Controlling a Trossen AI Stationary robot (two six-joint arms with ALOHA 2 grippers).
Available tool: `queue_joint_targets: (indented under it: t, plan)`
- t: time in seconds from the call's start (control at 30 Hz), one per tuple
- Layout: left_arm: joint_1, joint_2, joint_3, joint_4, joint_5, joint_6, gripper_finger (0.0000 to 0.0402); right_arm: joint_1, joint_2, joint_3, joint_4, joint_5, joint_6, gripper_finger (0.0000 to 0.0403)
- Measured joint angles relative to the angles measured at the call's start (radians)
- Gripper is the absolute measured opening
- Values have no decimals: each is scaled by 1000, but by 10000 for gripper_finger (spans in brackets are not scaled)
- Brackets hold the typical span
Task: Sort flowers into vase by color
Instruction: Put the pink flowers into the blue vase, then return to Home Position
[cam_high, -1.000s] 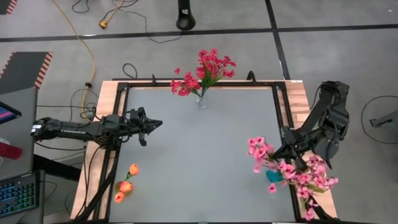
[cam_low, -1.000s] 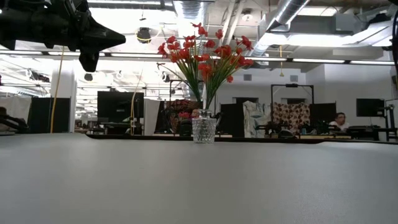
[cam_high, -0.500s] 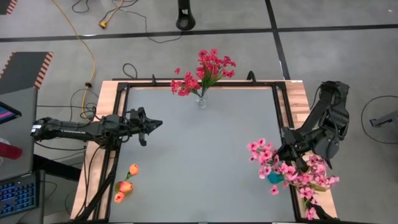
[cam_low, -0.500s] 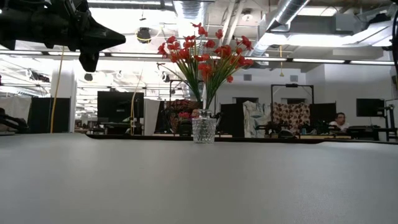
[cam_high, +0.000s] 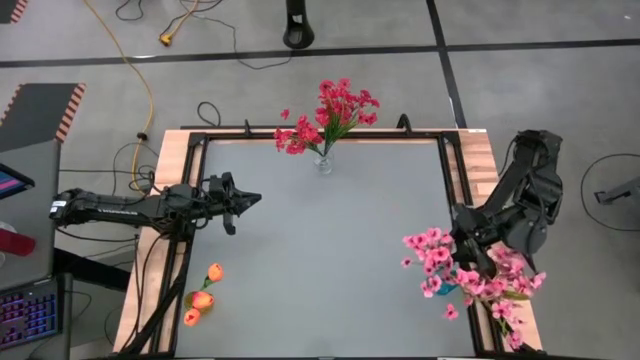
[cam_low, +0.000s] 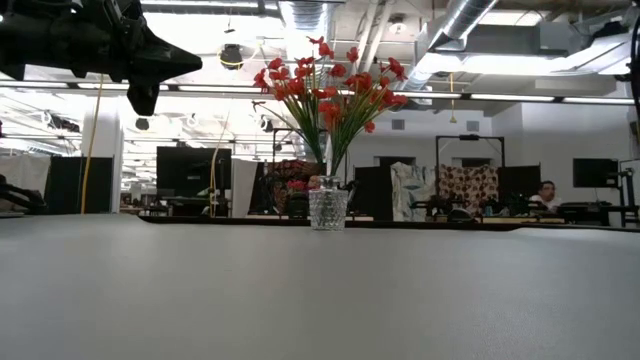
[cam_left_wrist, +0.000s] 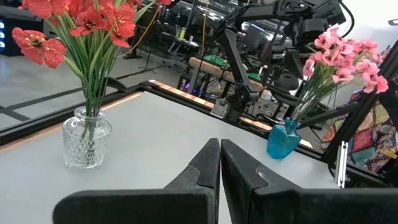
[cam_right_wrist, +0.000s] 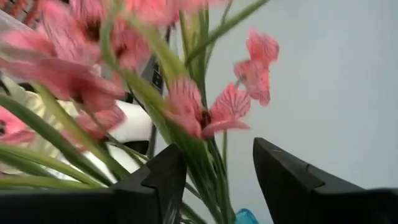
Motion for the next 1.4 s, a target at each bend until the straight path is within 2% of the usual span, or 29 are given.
queue_joint_targets:
  t: [0.5, 0.9, 1.0, 1.23, 1.4]
  plan:
    - [0, 0, 0, 0, 0, 0, 0, 0, -19, 197, -192, 5, -4, 208]
    - [0, 0, 0, 0, 0, 12, 0, 0, -100, 304, -201, -39, -6, 207]
    - [0, 0, 0, 0, 0, 26, 0, 0, -122, 326, -189, 19, -44, 207]
    - [0, 0, 0, 0, 0, 27, 0, -1, -159, 353, -122, 256, -193, 207]
    - [0, 0, 0, 0, -2, 30, 0, 2, -160, 343, -65, 282, -301, 207]
